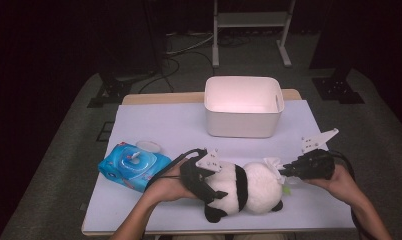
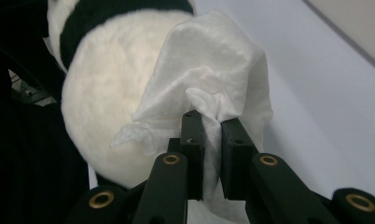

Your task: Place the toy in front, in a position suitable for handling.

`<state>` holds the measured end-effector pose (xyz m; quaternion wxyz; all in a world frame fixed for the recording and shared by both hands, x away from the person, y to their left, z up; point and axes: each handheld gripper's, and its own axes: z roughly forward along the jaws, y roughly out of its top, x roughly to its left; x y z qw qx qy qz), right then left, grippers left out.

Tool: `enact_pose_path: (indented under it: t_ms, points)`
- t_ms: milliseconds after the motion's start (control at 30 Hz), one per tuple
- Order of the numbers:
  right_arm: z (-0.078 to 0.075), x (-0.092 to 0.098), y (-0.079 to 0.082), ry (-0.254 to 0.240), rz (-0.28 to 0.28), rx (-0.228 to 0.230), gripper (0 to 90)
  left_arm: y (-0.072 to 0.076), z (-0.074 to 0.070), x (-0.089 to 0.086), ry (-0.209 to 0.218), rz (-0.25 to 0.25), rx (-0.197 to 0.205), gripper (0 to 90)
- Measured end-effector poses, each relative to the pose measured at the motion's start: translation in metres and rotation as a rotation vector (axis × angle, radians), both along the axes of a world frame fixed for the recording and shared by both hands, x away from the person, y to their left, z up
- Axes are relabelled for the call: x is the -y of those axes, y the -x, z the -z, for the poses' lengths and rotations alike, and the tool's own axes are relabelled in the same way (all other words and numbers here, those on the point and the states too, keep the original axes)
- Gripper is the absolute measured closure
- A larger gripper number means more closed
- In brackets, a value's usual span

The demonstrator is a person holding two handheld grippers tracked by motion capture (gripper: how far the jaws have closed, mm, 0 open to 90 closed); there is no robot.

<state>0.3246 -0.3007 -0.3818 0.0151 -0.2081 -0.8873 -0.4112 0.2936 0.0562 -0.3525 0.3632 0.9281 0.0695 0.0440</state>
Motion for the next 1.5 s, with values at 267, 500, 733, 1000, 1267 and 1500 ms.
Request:
enact_pose_path:
  t_ms: [267, 500, 733, 1000, 1267, 1500]
  points:
    - [0.009, 0.007, 0.013, -0.023, -0.001, -0.005, 80.7, -0.002, 0.001, -0.003, 0.004, -0.011, -0.003, 20.1]
    - [-0.002, -0.002, 0.019, -0.015, -0.026, 0.031, 80.7, -0.004, 0.003, -0.005, 0.010, -0.030, -0.005, 19.5]
    - [-0.018, -0.023, 0.023, -0.013, -0.079, 0.076, 80.7, -0.003, 0.002, 0.000, 0.005, -0.030, 0.006, 18.7]
    - [-0.025, -0.066, 0.026, 0.045, -0.179, 0.107, 80.6, -0.003, -0.002, 0.004, -0.011, -0.032, 0.027, 16.4]
    - [-0.019, -0.053, 0.023, 0.020, -0.150, 0.074, 80.7, 0.002, -0.004, -0.010, 0.019, -0.025, 0.029, 16.5]
    - [-0.016, -0.044, 0.021, 0.015, -0.123, 0.054, 80.7, 0.004, -0.002, -0.012, 0.018, -0.008, 0.021, 17.6]
